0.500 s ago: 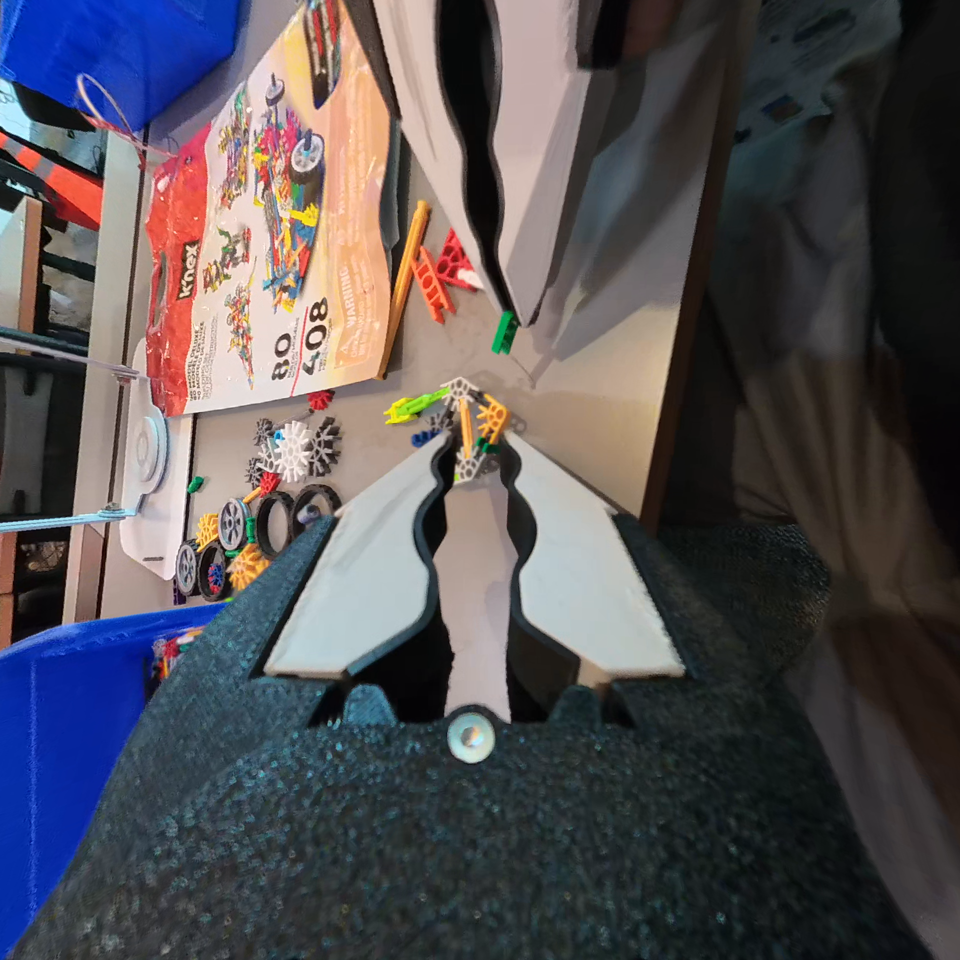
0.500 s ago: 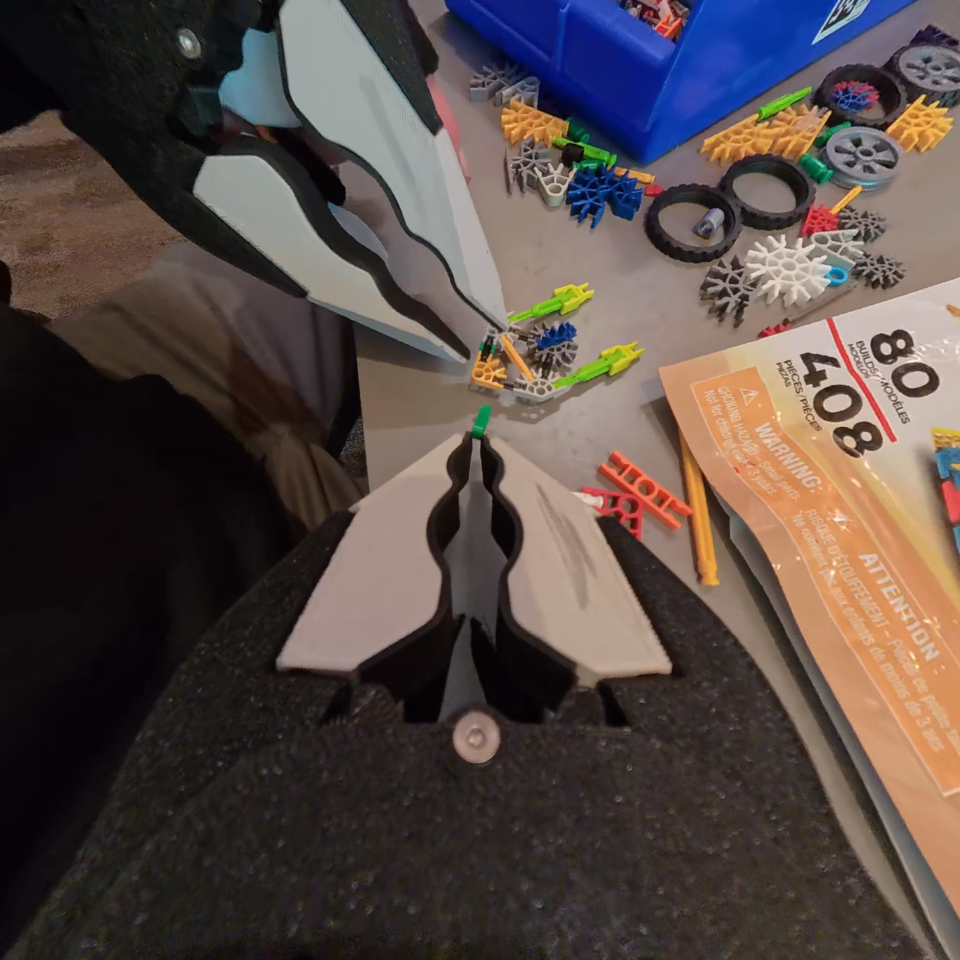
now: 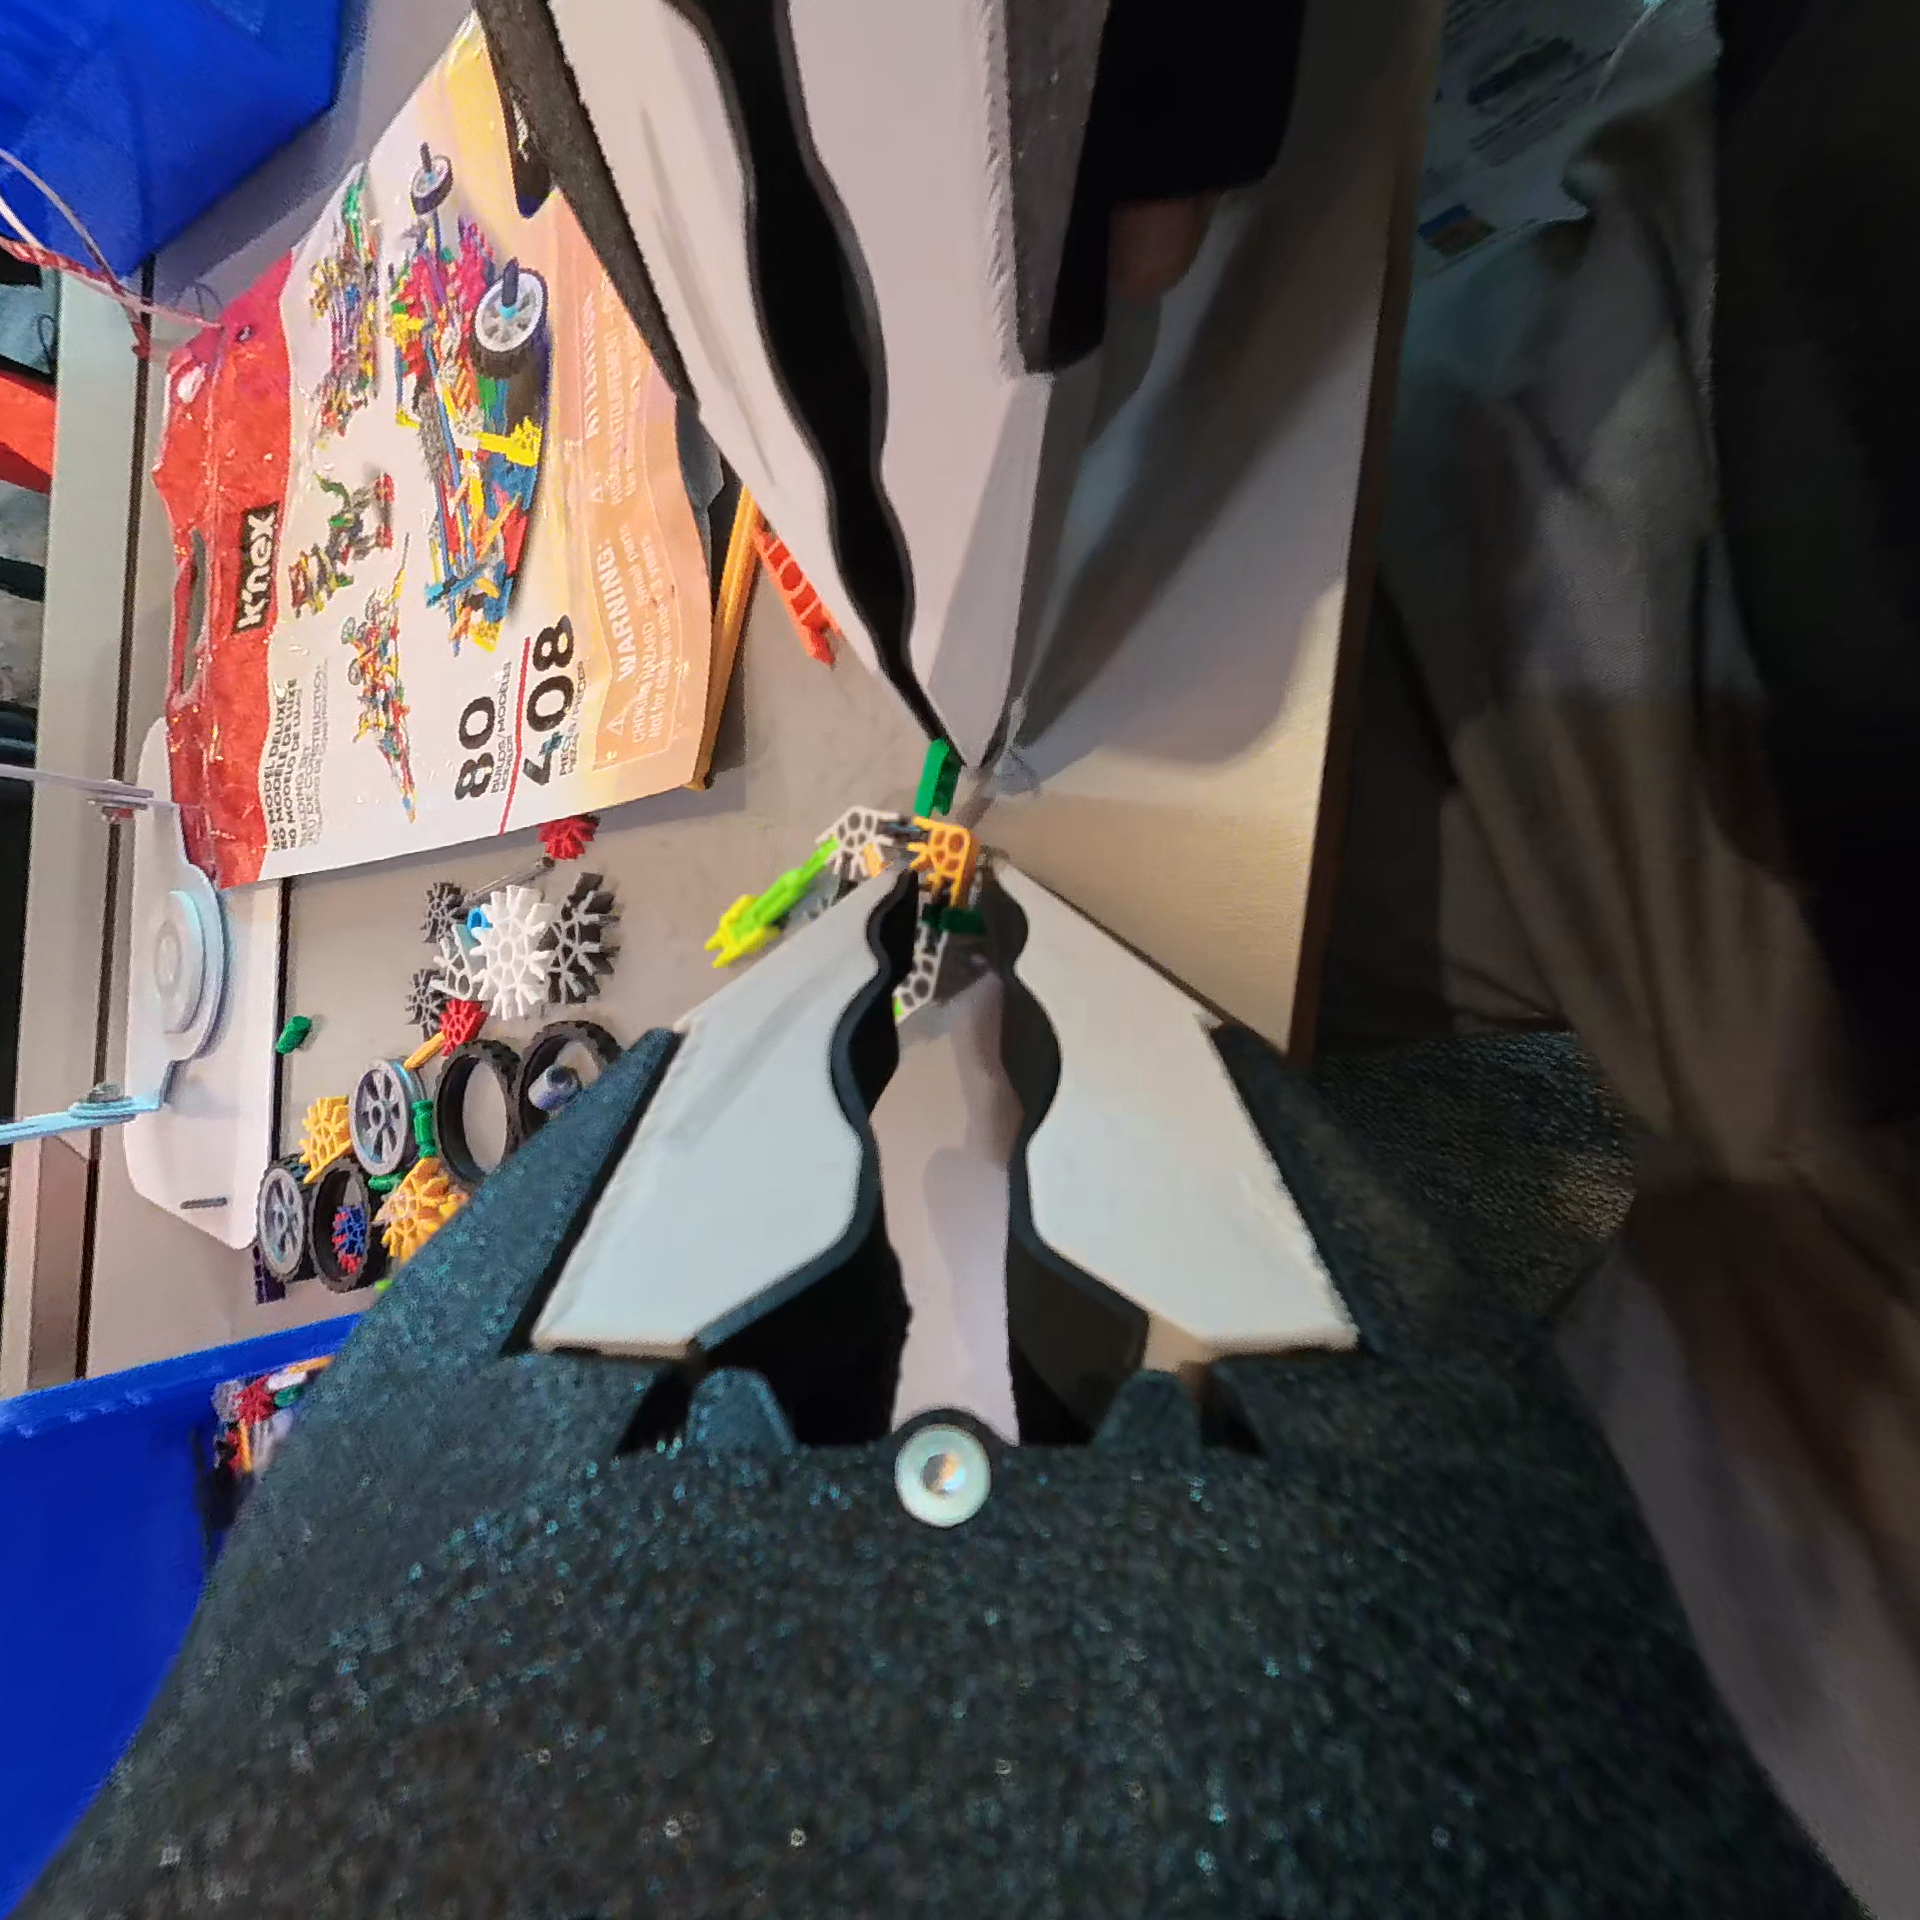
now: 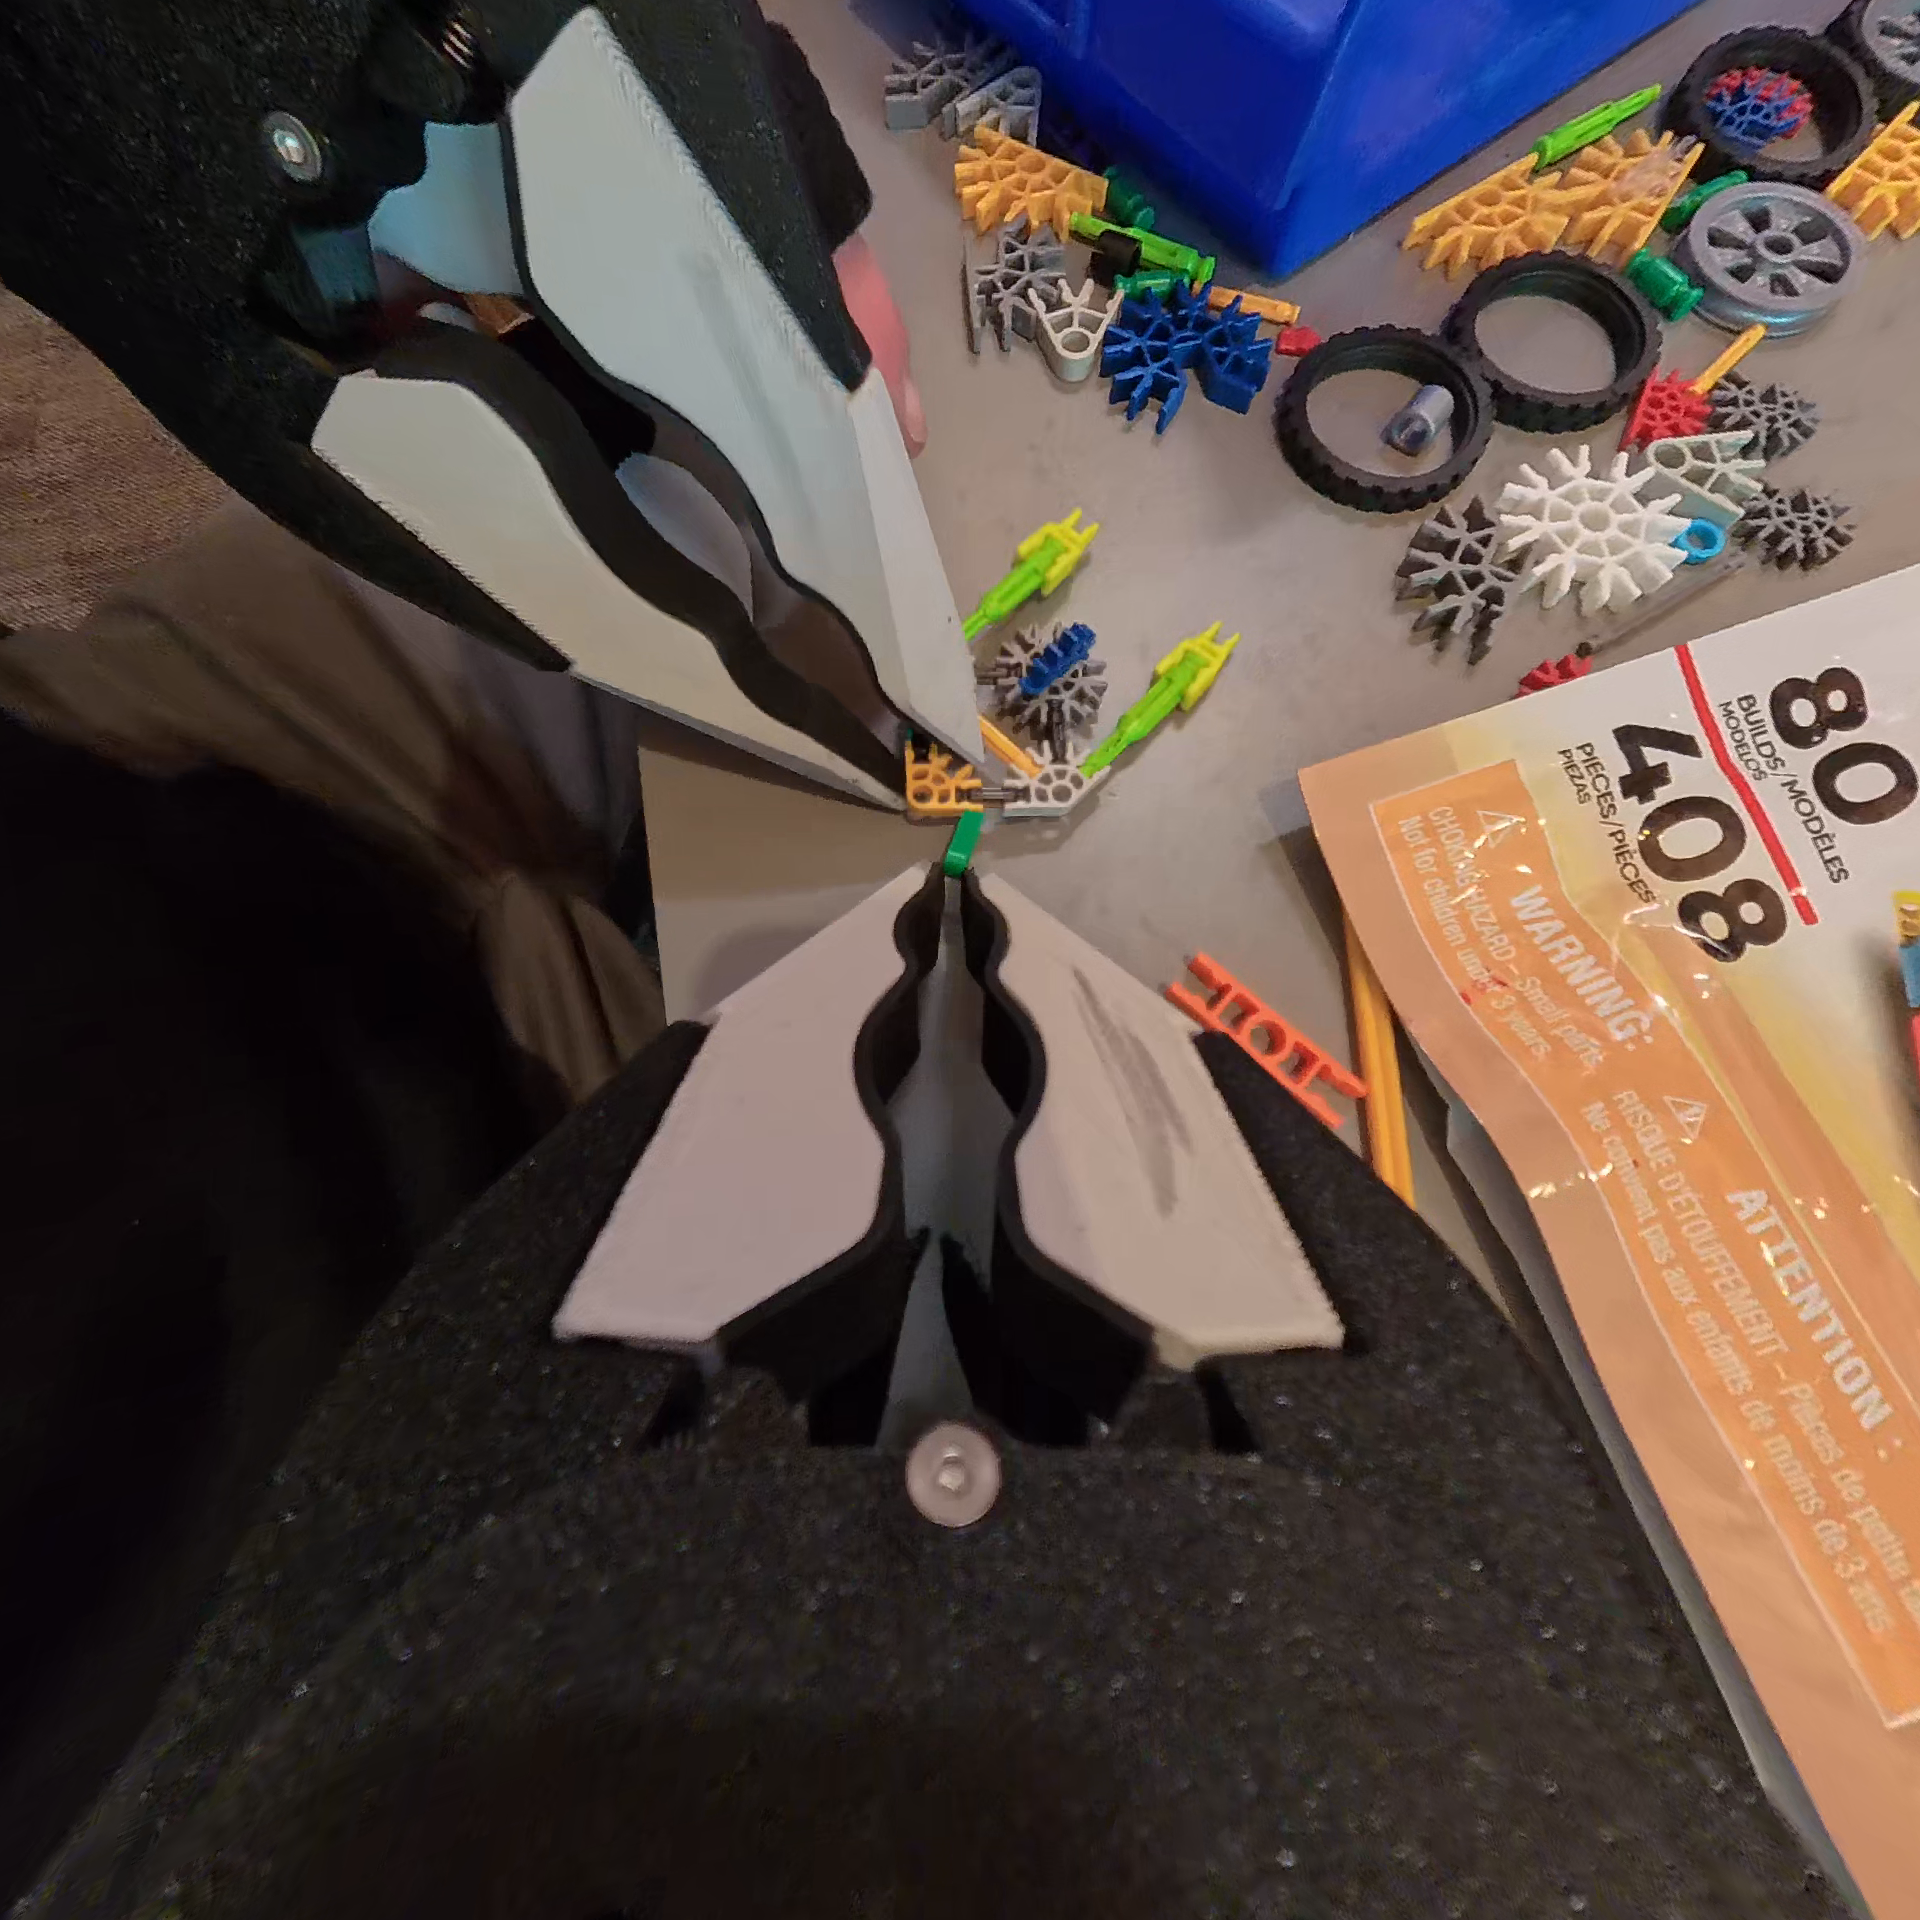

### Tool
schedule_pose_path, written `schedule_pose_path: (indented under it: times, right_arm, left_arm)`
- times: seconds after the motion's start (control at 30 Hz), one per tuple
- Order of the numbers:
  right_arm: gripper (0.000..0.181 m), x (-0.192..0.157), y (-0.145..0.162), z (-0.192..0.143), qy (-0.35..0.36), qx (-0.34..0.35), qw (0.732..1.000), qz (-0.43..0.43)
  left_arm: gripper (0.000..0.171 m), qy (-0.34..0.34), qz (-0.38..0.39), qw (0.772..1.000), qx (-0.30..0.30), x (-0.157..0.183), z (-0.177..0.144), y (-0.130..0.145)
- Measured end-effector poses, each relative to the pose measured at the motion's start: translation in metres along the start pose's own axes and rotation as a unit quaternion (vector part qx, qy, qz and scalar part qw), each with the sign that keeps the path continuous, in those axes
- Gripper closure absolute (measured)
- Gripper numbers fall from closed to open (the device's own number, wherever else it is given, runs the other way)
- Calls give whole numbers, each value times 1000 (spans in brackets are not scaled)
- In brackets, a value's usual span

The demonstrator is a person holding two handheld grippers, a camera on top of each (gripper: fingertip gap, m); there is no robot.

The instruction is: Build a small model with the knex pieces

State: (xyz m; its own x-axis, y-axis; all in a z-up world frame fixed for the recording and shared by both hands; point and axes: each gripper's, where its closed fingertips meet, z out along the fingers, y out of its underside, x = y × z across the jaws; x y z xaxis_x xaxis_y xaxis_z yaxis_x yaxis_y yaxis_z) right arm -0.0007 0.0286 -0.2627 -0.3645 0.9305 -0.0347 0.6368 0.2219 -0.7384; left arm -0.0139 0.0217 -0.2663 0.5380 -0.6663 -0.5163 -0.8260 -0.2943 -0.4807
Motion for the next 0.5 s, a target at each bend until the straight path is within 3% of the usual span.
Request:
schedule_pose_path:
  times: [0.5]
  right_arm:
    - [180,7,2,4,-13,-18,999,-23]
  left_arm:
    - [163,25,-23,999,18,-1,3,-1]
